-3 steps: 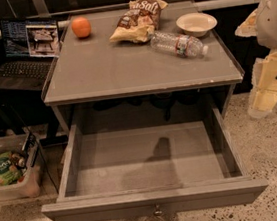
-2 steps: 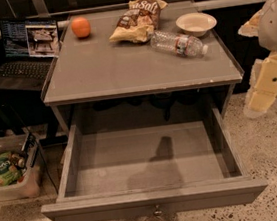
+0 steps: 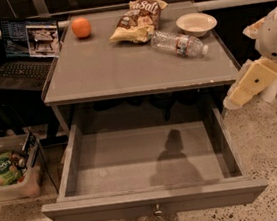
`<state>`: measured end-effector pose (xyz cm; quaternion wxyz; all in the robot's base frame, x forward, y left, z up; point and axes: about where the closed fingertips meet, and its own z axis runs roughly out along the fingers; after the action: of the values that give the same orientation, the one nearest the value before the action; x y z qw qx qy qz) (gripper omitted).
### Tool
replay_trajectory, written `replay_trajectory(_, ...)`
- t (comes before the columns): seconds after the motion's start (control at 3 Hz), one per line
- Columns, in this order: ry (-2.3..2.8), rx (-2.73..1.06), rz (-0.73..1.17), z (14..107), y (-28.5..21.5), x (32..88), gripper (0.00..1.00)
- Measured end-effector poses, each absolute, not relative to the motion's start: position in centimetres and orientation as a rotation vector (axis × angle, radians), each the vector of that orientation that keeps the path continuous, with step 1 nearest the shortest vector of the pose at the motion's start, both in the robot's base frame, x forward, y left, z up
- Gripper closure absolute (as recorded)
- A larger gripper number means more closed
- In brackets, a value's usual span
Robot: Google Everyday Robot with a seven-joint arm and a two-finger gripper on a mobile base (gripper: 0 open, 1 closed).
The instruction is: Place water bottle into top drawer
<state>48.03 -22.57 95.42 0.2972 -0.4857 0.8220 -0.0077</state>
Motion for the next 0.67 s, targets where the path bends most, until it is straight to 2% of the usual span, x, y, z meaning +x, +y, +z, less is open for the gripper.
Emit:
replay_trajectory(0.33, 2.148, -1.235, 0.020, 94.82, -23.06, 51.35, 0.00)
replay_trajectory(0.67, 2.148, -1.235, 0.020, 94.82, -23.05, 51.35, 0.00)
